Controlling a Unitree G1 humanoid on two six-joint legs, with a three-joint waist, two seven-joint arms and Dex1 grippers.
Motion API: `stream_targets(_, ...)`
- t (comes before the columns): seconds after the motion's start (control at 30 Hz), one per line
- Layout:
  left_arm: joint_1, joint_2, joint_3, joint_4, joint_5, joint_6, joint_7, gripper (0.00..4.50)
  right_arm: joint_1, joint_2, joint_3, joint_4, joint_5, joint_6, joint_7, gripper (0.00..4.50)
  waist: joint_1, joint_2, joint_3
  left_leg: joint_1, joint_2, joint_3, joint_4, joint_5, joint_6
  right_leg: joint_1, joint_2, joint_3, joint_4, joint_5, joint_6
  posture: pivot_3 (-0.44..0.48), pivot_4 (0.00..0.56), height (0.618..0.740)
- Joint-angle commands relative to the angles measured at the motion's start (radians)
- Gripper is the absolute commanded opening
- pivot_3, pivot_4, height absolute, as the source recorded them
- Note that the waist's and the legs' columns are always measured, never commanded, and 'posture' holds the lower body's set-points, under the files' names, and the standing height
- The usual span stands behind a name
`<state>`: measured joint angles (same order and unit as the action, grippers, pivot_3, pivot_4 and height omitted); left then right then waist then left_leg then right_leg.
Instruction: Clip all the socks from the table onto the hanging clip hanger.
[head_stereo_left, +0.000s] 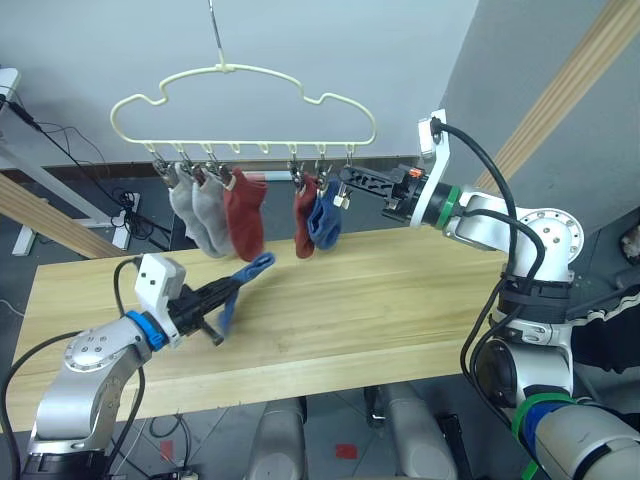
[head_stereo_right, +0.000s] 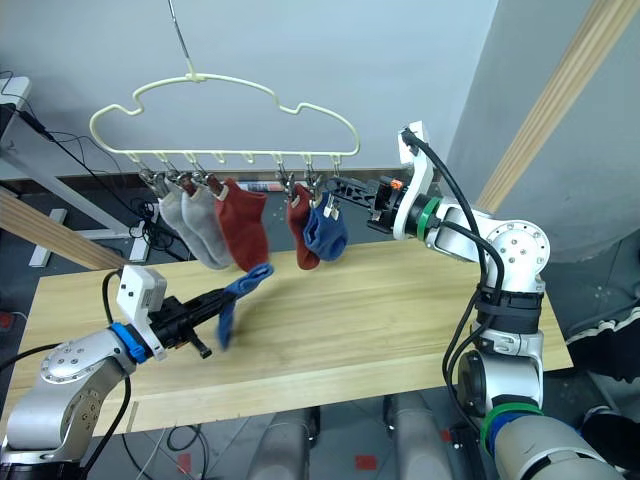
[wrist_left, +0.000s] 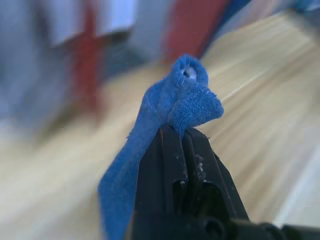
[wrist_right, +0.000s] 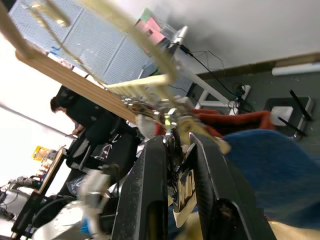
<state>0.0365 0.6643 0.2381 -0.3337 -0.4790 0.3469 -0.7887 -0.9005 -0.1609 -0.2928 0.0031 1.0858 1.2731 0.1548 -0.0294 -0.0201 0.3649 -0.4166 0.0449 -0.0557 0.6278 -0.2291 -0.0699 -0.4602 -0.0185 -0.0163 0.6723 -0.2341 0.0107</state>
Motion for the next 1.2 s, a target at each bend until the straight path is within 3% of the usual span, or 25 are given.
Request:
stream_targets(0.03, -0.036, -0.031, -0.046, -0.129, -0.057, -0.029, -0.029, 0.02, -0.037, 0.024, -0.043, 0.020, 0.053, 0.033, -0.079, 0.35, 0.000, 0.000, 0.000, 0.000, 0.000, 0.001, 0.000, 0.000, 0.000, 0.000, 0.000, 0.000, 0.000, 0.000, 0.000, 0.017, 0.399, 0.740)
stream_targets(0.3, -0.143, -0.133, -0.159, -0.117, 0.026, -0.183, -0.028, 0.02, -0.069, 0.078, -0.108, 0.039, 0.174, 0.067, -0.250, 0.35, -0.003, 0.000, 0.000, -0.001, 0.000, 0.004, 0.001, 0.000, 0.001, -0.001, 0.000, 0.003, -0.001, 0.001, 0.001, -0.003, 0.391, 0.740)
stream_targets(0.8, -0.165, -0.174, -0.132, -0.026, 0.087, -0.362, 0.008, 0.02, -0.054, 0.054, -0.088, 0.023, 0.332, 0.040, -0.410, 0.35, -0.004, 0.000, 0.000, -0.002, 0.000, 0.004, 0.001, -0.001, 0.002, -0.001, 0.001, 0.003, -0.002, 0.001, 0.001, -0.012, 0.375, 0.740)
stream_targets(1.0, -0.145, -0.152, -0.144, -0.053, 0.043, -0.245, 0.028, 0.02, -0.059, 0.009, -0.052, 0.017, 0.331, 0.019, -0.374, 0.35, -0.004, 0.000, 0.000, -0.002, 0.000, 0.004, 0.001, -0.001, 0.002, -0.001, 0.001, 0.003, -0.002, 0.001, 0.001, -0.009, 0.377, 0.740)
stream_targets(1.2, -0.209, -0.159, -0.166, -0.082, 0.032, -0.101, 0.101, 0.02, -0.060, -0.036, 0.004, -0.015, 0.297, -0.007, -0.289, 0.35, -0.004, 0.000, 0.000, -0.002, 0.000, 0.004, 0.001, -0.001, 0.002, -0.002, 0.001, 0.002, -0.002, 0.001, 0.001, -0.011, 0.378, 0.740)
